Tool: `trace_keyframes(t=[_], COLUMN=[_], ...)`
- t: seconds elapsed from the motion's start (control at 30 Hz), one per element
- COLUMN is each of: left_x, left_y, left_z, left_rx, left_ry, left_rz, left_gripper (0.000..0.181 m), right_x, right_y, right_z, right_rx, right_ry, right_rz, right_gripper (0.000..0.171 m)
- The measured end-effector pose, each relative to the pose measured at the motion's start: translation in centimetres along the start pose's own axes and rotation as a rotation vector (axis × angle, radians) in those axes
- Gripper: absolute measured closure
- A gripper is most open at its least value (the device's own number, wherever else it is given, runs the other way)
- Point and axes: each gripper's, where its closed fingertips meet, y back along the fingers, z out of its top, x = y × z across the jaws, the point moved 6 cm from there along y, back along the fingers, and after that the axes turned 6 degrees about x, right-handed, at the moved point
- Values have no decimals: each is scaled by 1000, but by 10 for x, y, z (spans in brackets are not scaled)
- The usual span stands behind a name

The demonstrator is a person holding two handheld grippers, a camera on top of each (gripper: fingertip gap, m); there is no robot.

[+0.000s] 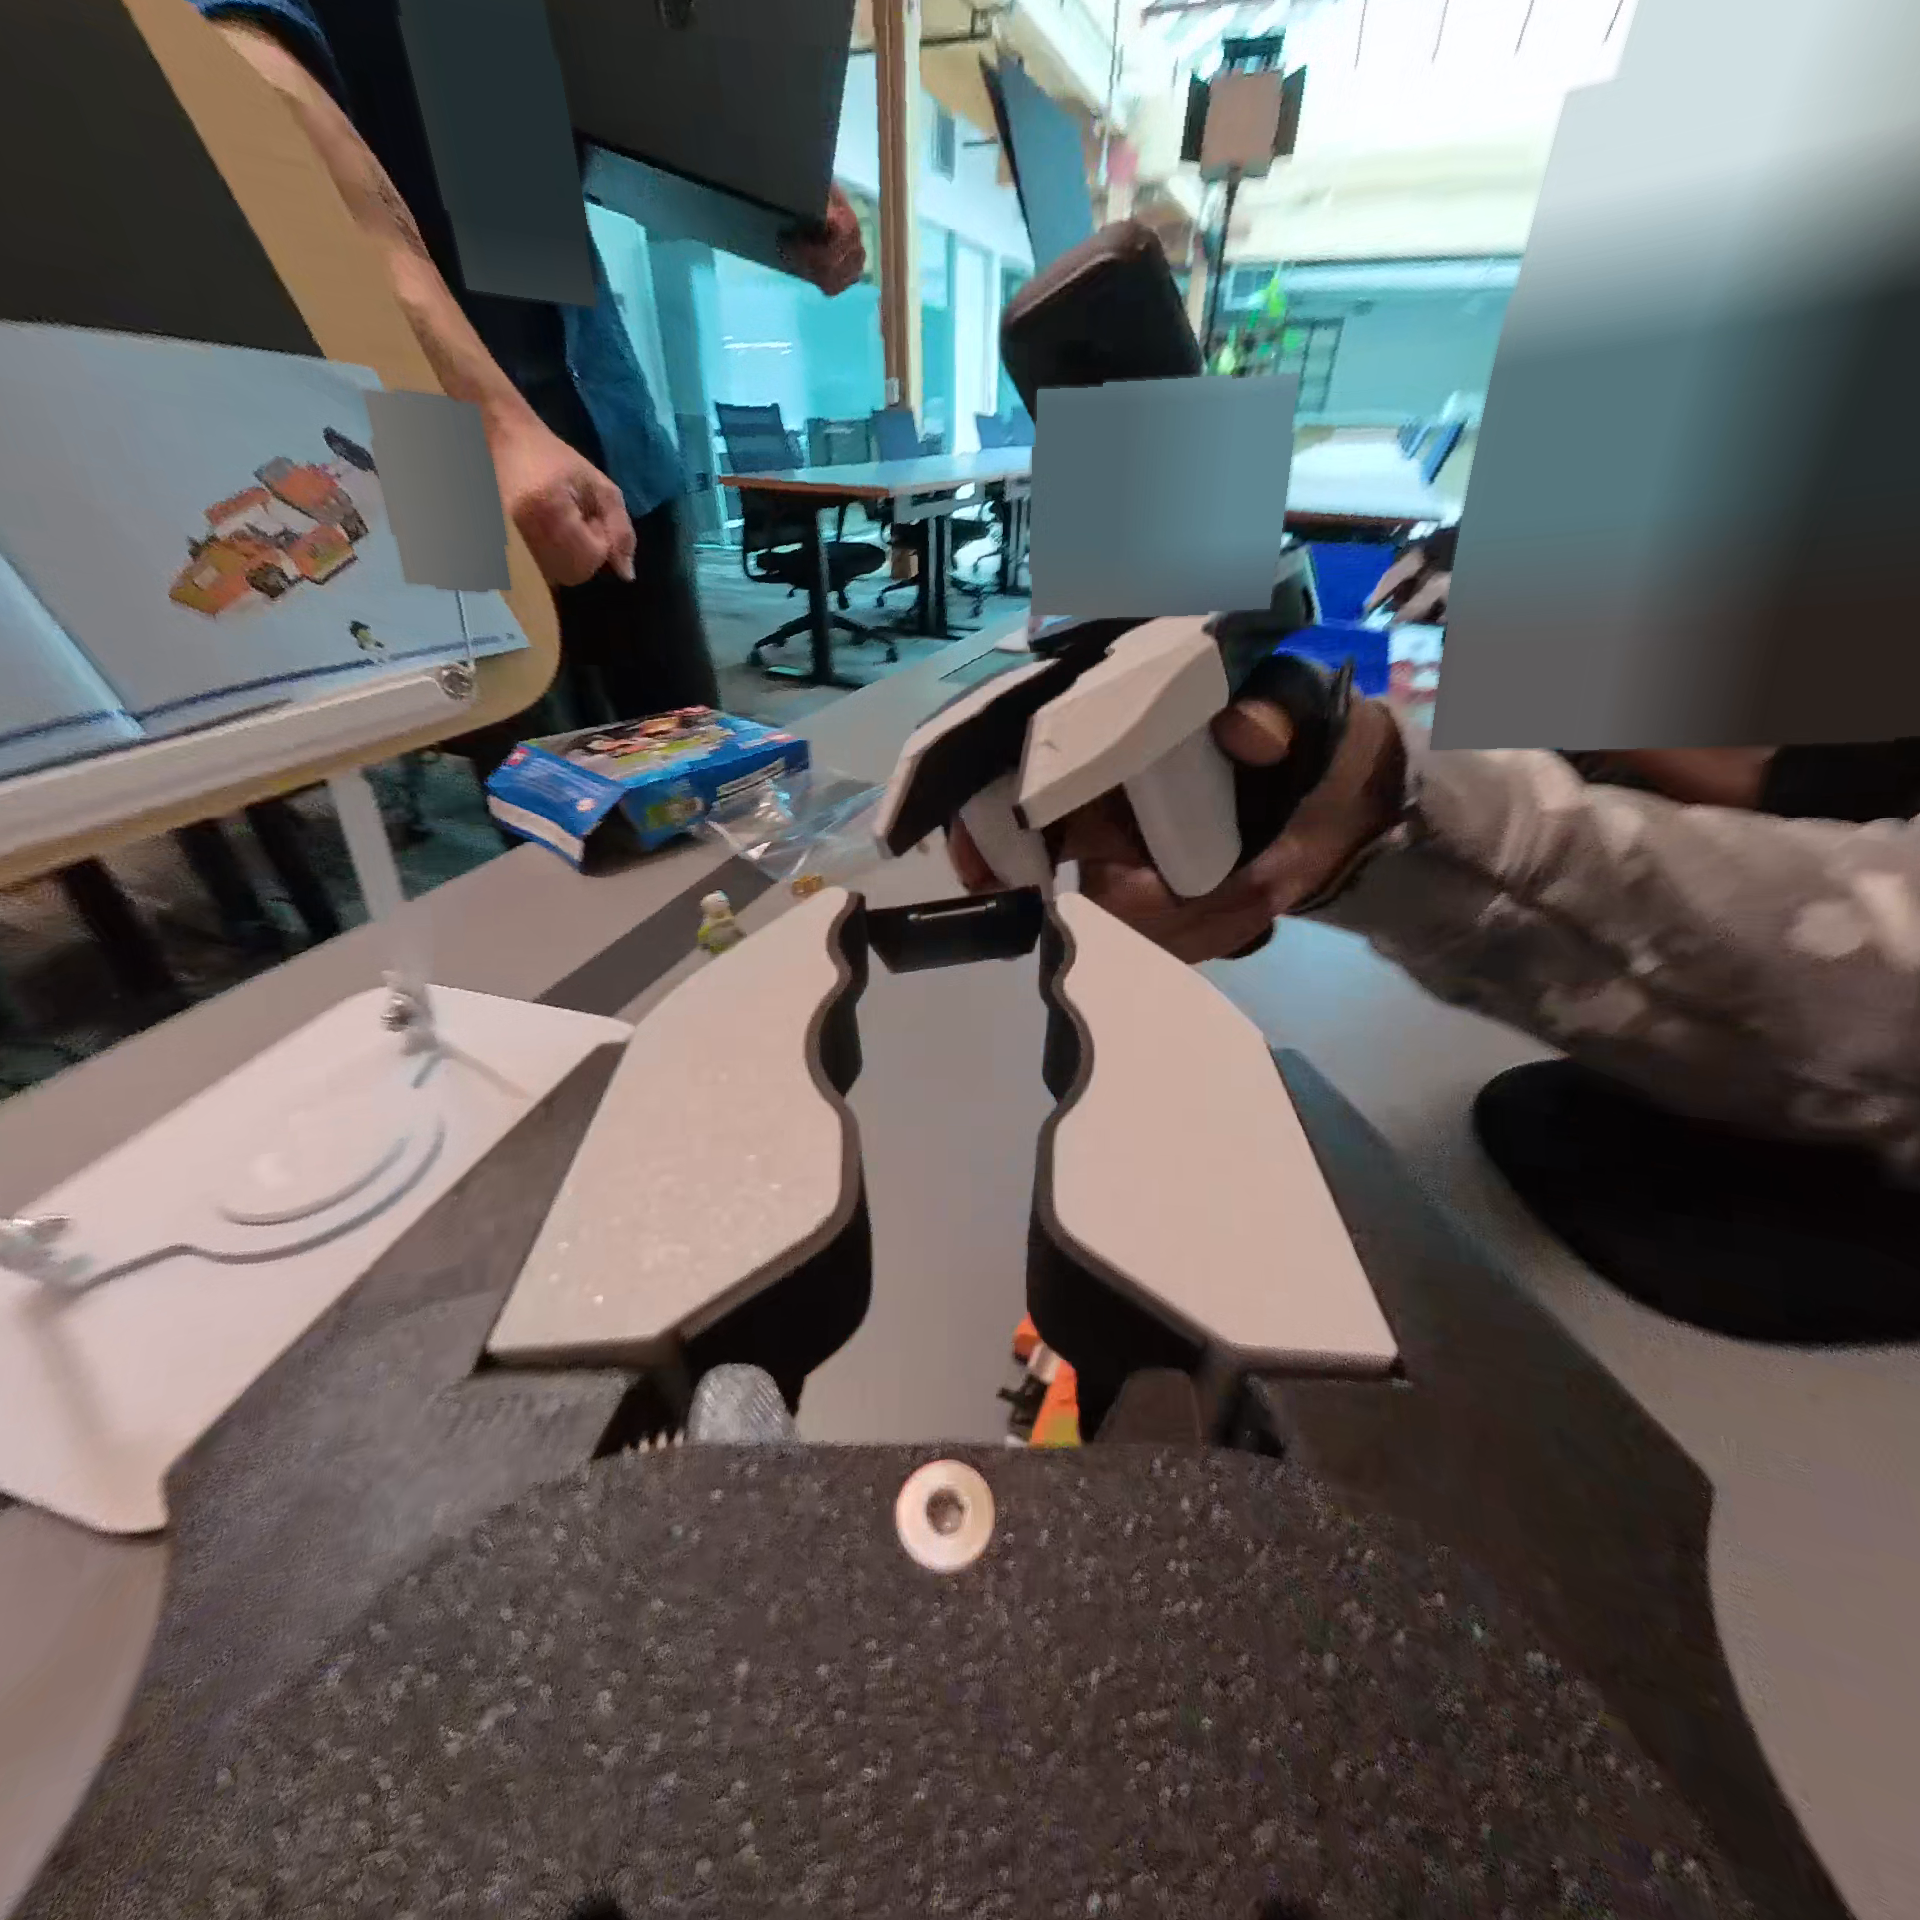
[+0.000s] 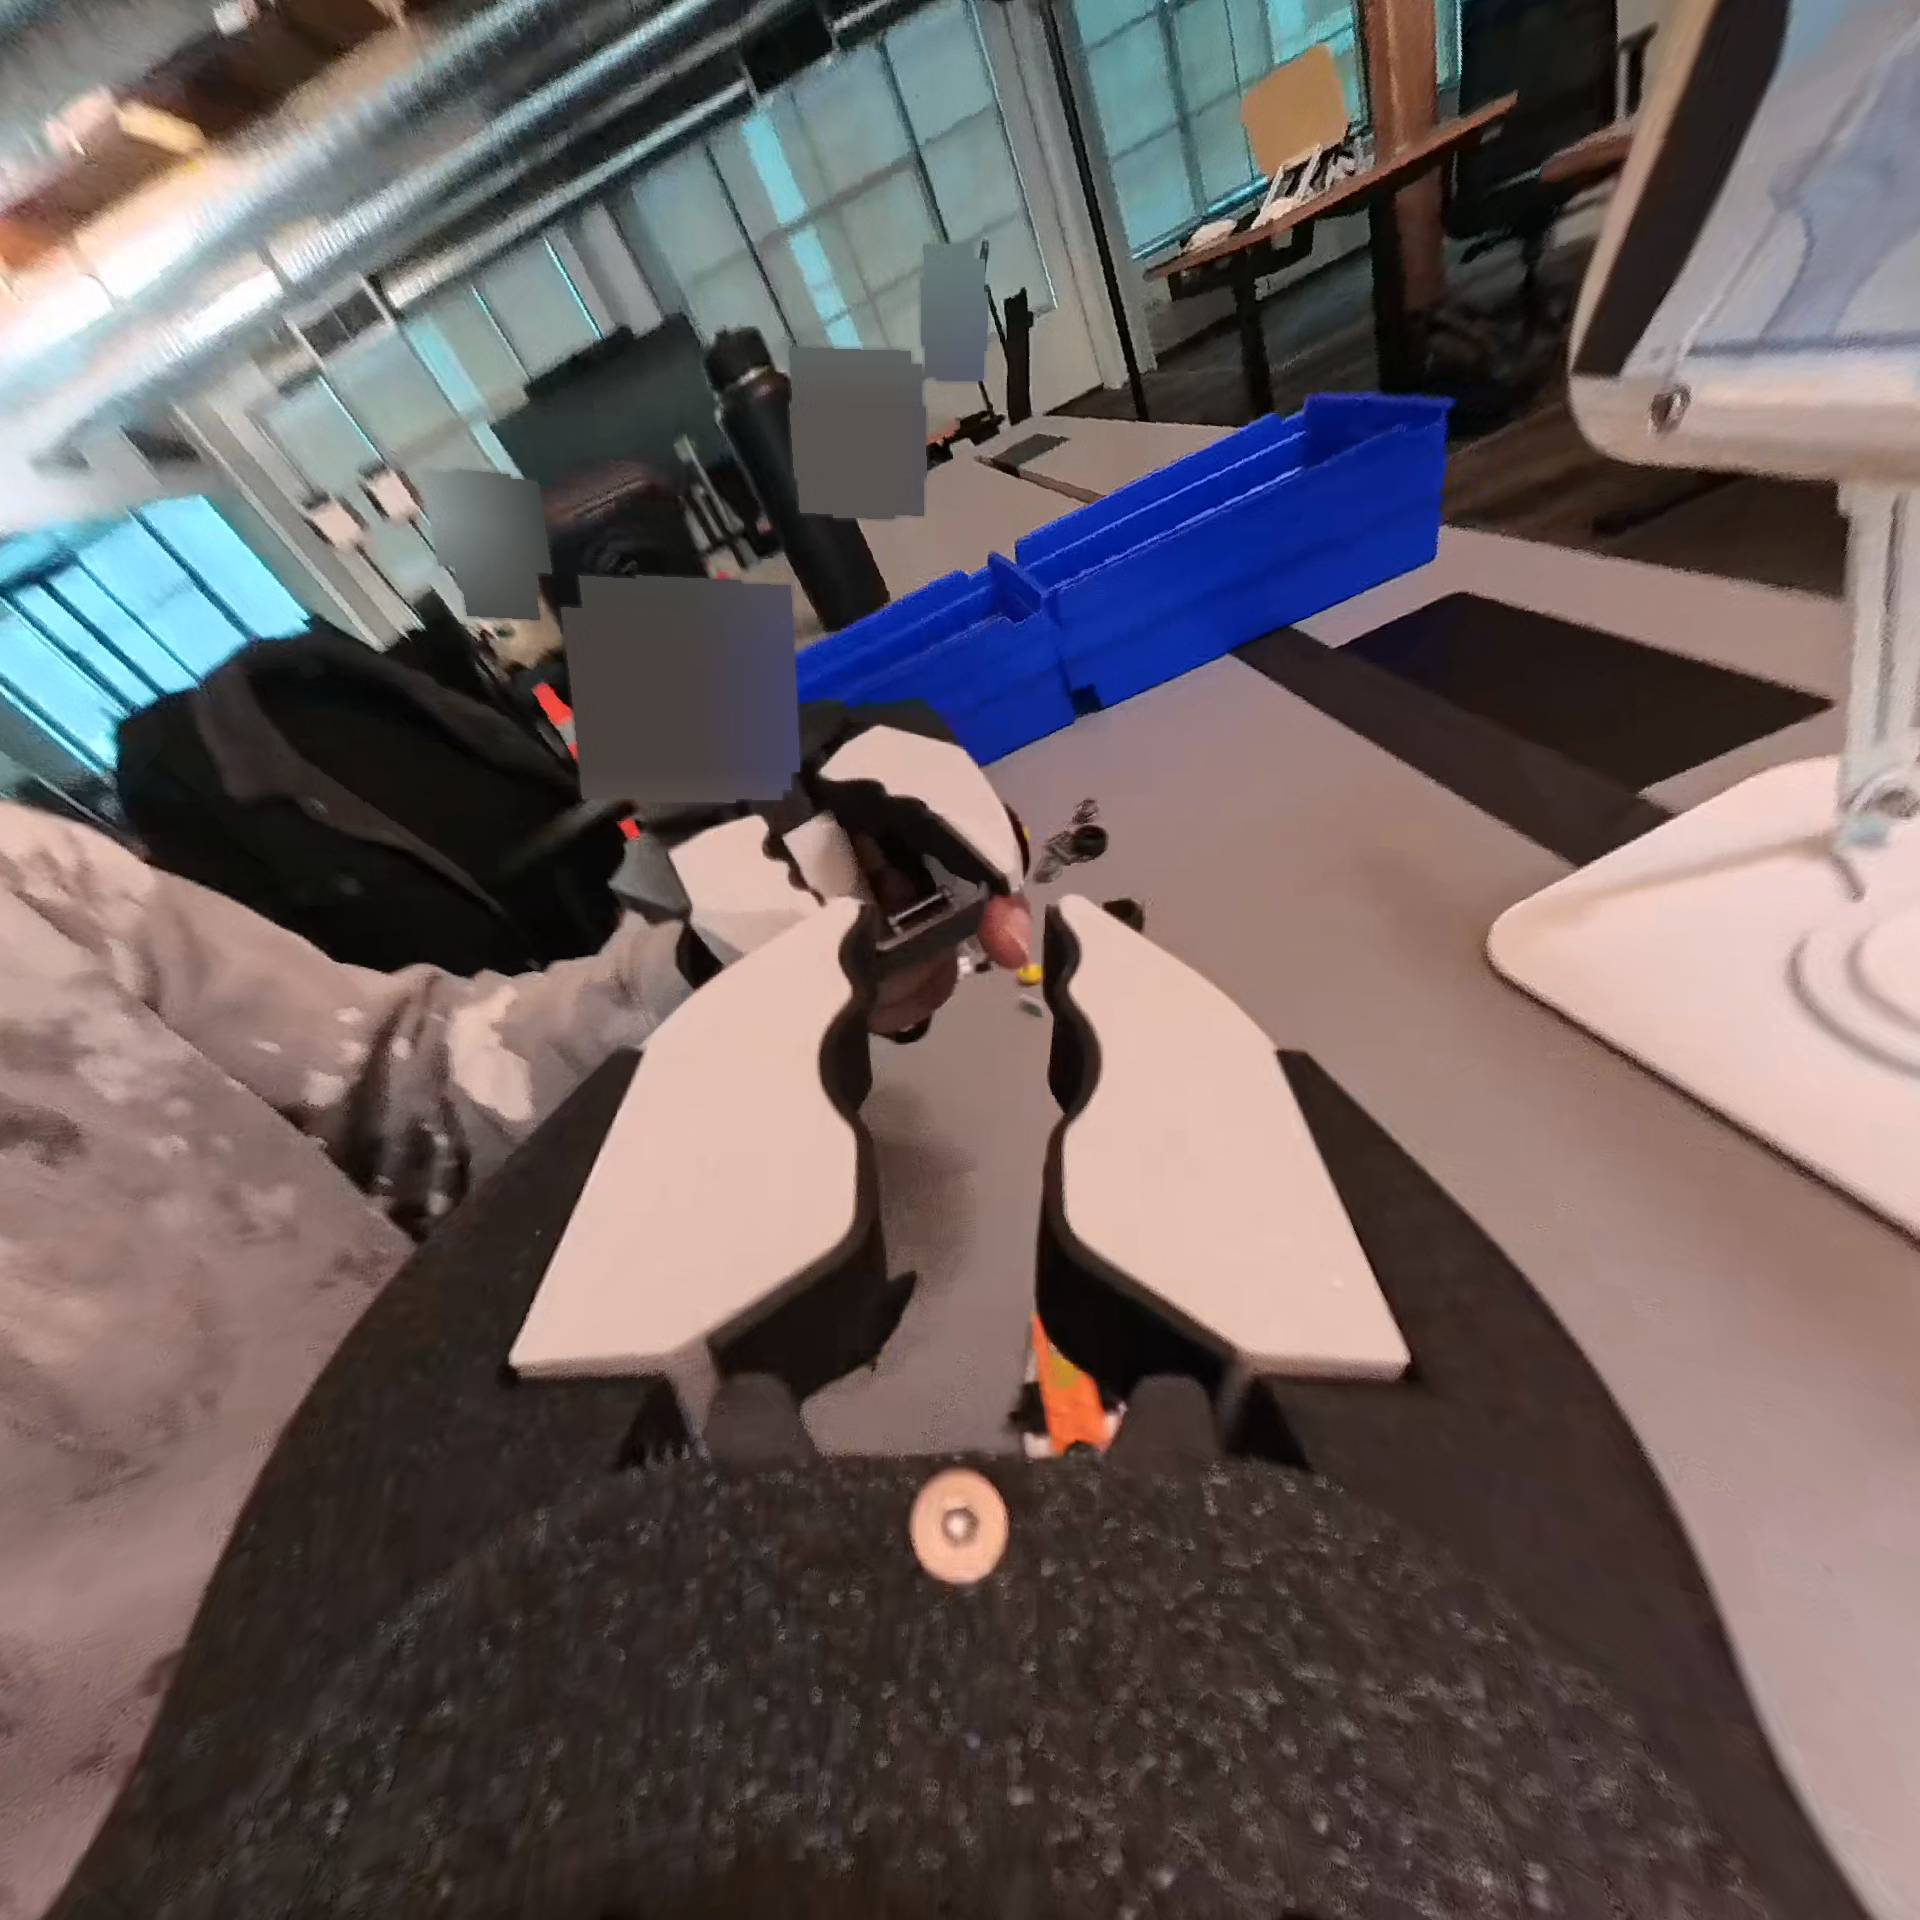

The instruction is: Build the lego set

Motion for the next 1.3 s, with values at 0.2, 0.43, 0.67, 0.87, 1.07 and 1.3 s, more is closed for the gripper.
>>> trace_keyframes(t=[0.2,0.43,0.67,0.87,1.07,1.3], left_x=[-12,-19,-18,-16,-16,-13], left_y=[-13,-20,-25,-23,-22,-19], left_z=[-8,-17,-24,-28,-27,-26], left_rx=[115,199,213,215,199,185], left_ry=[-257,-464,-483,-356,-340,-302], left_rz=[114,211,218,122,108,101], left_gripper=[150,150,149,151,155,157], right_x=[-2,-5,-10,-10,-10,-11], right_y=[1,-4,-2,4,3,9], right_z=[-22,-31,-37,-40,-39,-36], right_rx=[23,35,57,108,94,70], right_ry=[-160,-232,-235,-151,-155,-150], right_rz=[-13,-14,-31,-53,-46,-59], right_gripper=[146,162,163,169,170,170])
